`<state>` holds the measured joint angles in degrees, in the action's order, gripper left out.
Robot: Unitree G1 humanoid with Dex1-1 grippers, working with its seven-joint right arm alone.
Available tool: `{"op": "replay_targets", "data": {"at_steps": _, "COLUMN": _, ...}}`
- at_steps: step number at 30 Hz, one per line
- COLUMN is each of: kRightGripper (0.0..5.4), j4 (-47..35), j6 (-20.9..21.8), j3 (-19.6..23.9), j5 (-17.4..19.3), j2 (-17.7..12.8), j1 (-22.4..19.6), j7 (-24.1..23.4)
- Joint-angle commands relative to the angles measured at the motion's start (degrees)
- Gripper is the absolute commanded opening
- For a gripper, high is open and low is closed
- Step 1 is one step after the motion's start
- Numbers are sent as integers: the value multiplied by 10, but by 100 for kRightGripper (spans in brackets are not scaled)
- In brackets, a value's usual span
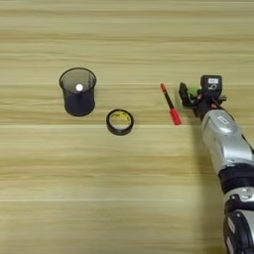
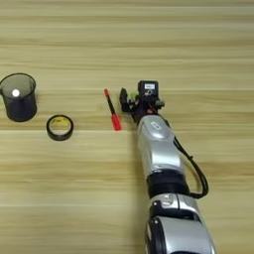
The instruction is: Move the objects on the table
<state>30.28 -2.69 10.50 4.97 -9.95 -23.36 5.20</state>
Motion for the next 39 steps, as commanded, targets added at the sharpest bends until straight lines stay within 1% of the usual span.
{"op": "replay_targets", "data": {"at_steps": 1, "kRightGripper": 417, "j4": -86, "j6": 31, "j3": -13, "j5": -4, "j2": 4, "j1": -1, "j7": -1}}
{"op": "replay_targets", "data": {"at_steps": 3, "kRightGripper": 465, "j4": -110, "j6": 26, "j3": -18, "j5": -5, "j2": 10, "j1": 14, "j7": -2}}
{"op": "replay_targets", "data": {"at_steps": 4, "kRightGripper": 479, "j4": -129, "j6": 20, "j3": -22, "j5": -3, "j2": 14, "j1": 27, "j7": -1}}
{"op": "replay_targets", "data": {"at_steps": 6, "kRightGripper": 495, "j4": -164, "j6": 9, "j3": -32, "j5": -2, "j2": 21, "j1": 51, "j7": 5}}
{"op": "replay_targets", "data": {"at_steps": 7, "kRightGripper": 513, "j4": -178, "j6": 4, "j3": -39, "j5": -3, "j2": 23, "j1": 60, "j7": 8}}
{"op": "replay_targets", "data": {"at_steps": 10, "kRightGripper": 538, "j4": -194, "j6": -9, "j3": -49, "j5": -6, "j2": 27, "j1": 75, "j7": 10}}
{"op": "replay_targets", "data": {"at_steps": 14, "kRightGripper": 538, "j4": -205, "j6": -23, "j3": -56, "j5": -5, "j2": 31, "j1": 90, "j7": 14}}
{"op": "replay_targets", "data": {"at_steps": 20, "kRightGripper": 538, "j4": -187, "j6": -33, "j3": -60, "j5": -6, "j2": 34, "j1": 87, "j7": 13}}
{"op": "replay_targets", "data": {"at_steps": 29, "kRightGripper": 538, "j4": -157, "j6": -34, "j3": -60, "j5": -5, "j2": 36, "j1": 81, "j7": 13}}
{"op": "replay_targets", "data": {"at_steps": 39, "kRightGripper": 538, "j4": -154, "j6": -35, "j3": -62, "j5": -4, "j2": 37, "j1": 81, "j7": 15}}
